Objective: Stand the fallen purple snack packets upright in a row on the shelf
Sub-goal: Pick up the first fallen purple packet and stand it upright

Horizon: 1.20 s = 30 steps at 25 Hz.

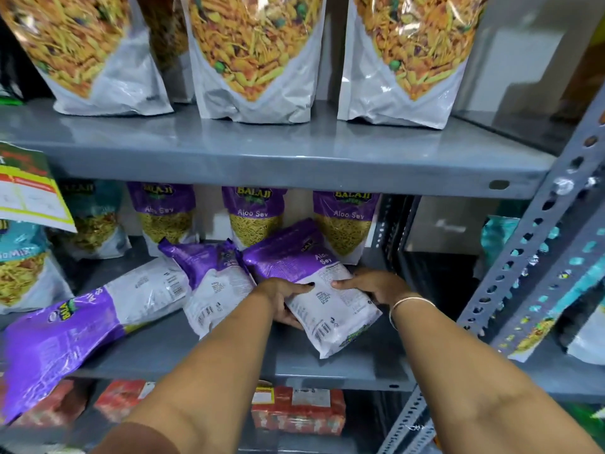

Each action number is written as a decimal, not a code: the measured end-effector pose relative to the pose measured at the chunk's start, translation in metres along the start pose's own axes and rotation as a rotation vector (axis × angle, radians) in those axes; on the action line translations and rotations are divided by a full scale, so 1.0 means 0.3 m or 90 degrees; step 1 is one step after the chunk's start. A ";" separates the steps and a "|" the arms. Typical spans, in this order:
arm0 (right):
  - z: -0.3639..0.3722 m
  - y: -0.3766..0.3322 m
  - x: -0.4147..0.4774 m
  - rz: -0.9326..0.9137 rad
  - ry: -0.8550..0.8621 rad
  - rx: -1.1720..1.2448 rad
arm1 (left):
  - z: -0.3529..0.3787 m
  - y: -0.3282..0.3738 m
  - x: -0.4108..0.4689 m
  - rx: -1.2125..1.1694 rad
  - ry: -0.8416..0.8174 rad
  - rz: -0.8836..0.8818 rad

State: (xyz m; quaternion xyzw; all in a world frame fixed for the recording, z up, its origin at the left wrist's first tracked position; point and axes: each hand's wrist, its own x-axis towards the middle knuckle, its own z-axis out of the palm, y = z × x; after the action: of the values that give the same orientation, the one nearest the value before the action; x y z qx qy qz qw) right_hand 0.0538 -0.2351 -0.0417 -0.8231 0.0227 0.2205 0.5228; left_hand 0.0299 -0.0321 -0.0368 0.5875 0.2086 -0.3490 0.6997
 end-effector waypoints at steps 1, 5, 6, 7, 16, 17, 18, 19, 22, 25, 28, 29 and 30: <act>0.005 -0.019 -0.028 0.019 -0.005 0.012 | -0.003 0.016 -0.008 0.035 0.006 0.013; 0.010 -0.052 -0.093 0.003 0.083 0.025 | -0.013 0.079 -0.058 0.171 0.020 0.127; 0.014 -0.054 -0.099 -0.010 0.108 0.049 | -0.008 0.087 -0.053 0.205 0.038 0.196; 0.021 -0.063 -0.109 -0.025 0.131 0.088 | 0.000 0.093 -0.046 0.238 0.055 0.273; 0.072 -0.024 -0.079 -0.067 0.274 0.162 | -0.022 0.089 0.037 0.323 0.081 0.454; 0.071 -0.013 -0.076 -0.030 0.284 0.108 | -0.032 0.094 0.030 0.347 0.039 0.432; 0.071 0.003 -0.067 0.021 0.291 0.083 | -0.045 0.101 0.018 0.378 0.001 0.390; 0.080 0.006 -0.068 0.068 0.286 0.109 | -0.061 0.106 0.008 0.424 -0.025 0.340; 0.108 -0.025 -0.090 0.099 0.261 0.208 | -0.099 0.136 -0.041 0.498 -0.133 0.158; 0.085 -0.043 -0.127 0.070 0.153 0.146 | -0.089 0.151 -0.028 0.498 -0.048 0.260; 0.083 -0.031 -0.166 0.045 -0.010 0.076 | -0.058 0.145 0.042 0.448 0.082 0.442; 0.103 -0.038 -0.172 0.030 -0.014 0.073 | -0.047 0.136 0.060 0.448 0.082 0.445; 0.122 -0.038 -0.164 0.009 0.020 0.071 | -0.031 0.127 0.072 0.447 0.076 0.445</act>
State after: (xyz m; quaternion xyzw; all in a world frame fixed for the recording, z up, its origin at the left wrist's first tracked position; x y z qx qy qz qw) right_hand 0.0001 -0.2075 -0.0259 -0.7959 0.0490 0.2093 0.5660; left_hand 0.0733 -0.0259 -0.0283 0.8415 -0.0911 -0.1087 0.5213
